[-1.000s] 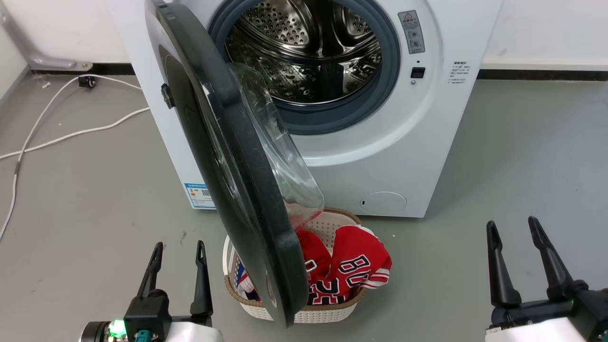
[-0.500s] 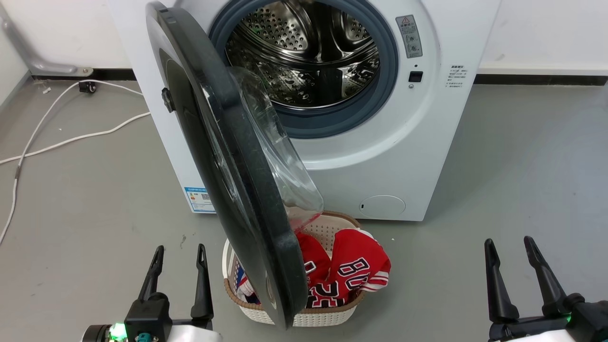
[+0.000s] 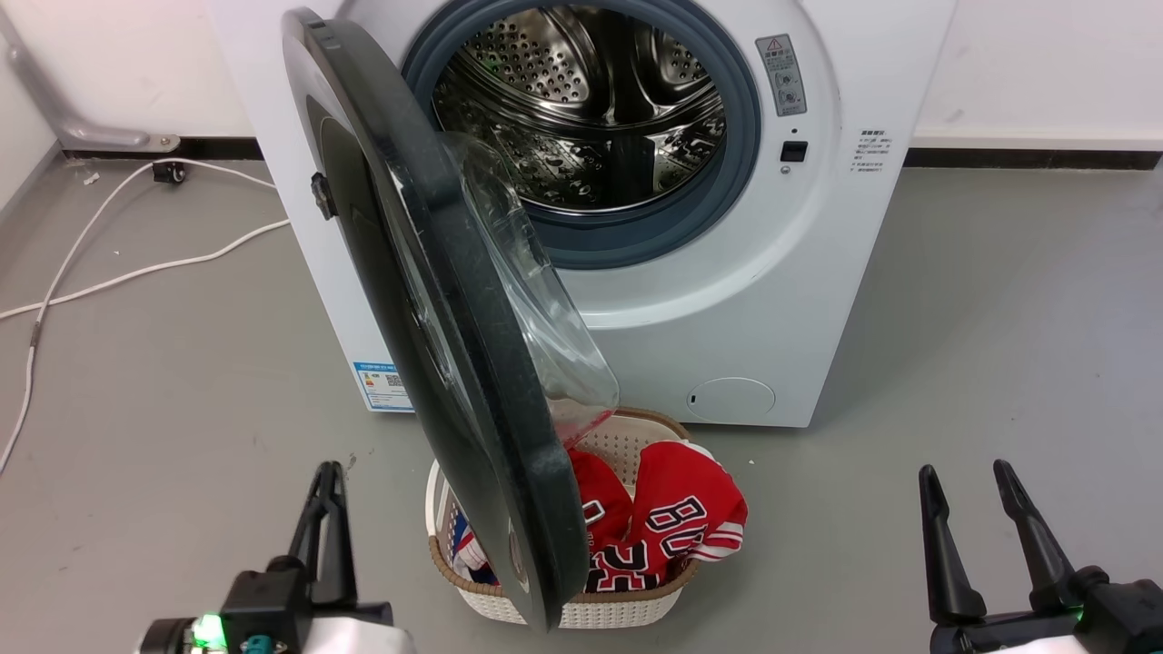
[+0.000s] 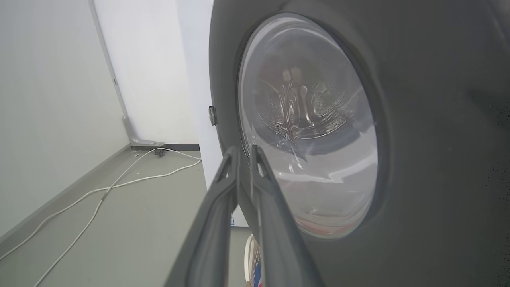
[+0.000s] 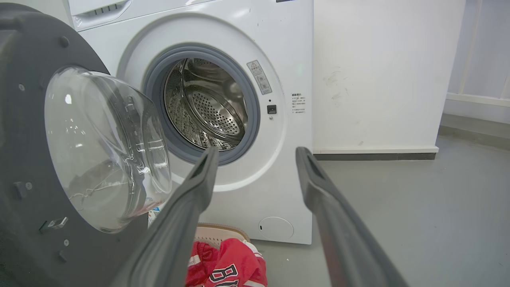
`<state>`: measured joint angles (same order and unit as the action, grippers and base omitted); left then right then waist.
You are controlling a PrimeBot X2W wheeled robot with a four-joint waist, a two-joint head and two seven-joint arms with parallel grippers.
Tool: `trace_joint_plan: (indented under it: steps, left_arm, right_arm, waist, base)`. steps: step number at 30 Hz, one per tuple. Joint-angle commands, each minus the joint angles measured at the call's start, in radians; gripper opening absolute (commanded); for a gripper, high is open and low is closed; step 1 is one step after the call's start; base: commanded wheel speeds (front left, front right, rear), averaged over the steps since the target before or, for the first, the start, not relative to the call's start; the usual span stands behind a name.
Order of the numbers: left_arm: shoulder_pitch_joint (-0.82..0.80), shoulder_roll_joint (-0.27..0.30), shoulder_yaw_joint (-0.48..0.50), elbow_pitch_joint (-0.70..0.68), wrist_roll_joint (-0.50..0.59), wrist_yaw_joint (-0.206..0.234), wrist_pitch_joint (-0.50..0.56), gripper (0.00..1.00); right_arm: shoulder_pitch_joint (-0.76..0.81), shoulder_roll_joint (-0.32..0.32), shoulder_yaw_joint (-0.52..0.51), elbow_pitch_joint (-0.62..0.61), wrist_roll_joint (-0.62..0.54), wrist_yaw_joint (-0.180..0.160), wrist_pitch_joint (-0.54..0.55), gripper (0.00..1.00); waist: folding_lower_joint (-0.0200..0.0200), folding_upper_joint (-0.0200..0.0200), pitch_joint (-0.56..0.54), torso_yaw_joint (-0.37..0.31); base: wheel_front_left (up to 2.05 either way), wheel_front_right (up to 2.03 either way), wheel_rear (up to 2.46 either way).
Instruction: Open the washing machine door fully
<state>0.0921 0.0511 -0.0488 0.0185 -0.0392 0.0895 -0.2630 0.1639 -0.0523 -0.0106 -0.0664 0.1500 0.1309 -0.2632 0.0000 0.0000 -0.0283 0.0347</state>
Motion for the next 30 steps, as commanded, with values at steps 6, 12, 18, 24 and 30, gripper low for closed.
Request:
trace_joint_plan:
  steps: [6,12,18,24,30]
  left_arm:
    - [-0.048,0.018,0.033,-0.088,0.024,0.007,-0.003,0.0]
    - [-0.126,0.041,0.028,-0.237,0.057,0.01,-0.002,0.0]
    - [-0.188,0.06,-0.077,-0.392,0.112,-0.006,-0.002,0.0]
    - [-0.239,0.07,-0.206,-0.441,0.14,-0.035,-0.002,0.0]
    - [-0.266,0.061,-0.33,-0.447,0.145,-0.056,-0.002,0.0]
  right_arm:
    - [-0.003,0.004,0.0,-0.003,-0.003,0.0,-0.002,1.0]
    - [-0.011,0.004,0.002,-0.007,-0.007,0.0,-0.002,1.0]
    - [-0.013,0.004,0.009,-0.007,-0.01,0.0,-0.002,1.0]
    - [-0.014,0.004,0.013,-0.009,-0.01,0.0,-0.002,1.0]
    - [-0.014,0.004,0.015,-0.012,-0.008,0.0,-0.002,1.0]
  waist:
    - [0.0,0.0,0.001,0.004]
    - [0.0,0.0,0.008,0.008]
    - [0.0,0.0,0.011,0.007]
    - [0.0,0.0,0.011,0.005]
    - [0.0,0.0,0.013,0.005]
  base:
    - [0.0,0.0,0.0]
    - [0.0,0.0,0.0]
    - [0.0,0.0,0.0]
    - [0.0,0.0,0.0]
    - [0.0,0.0,0.0]
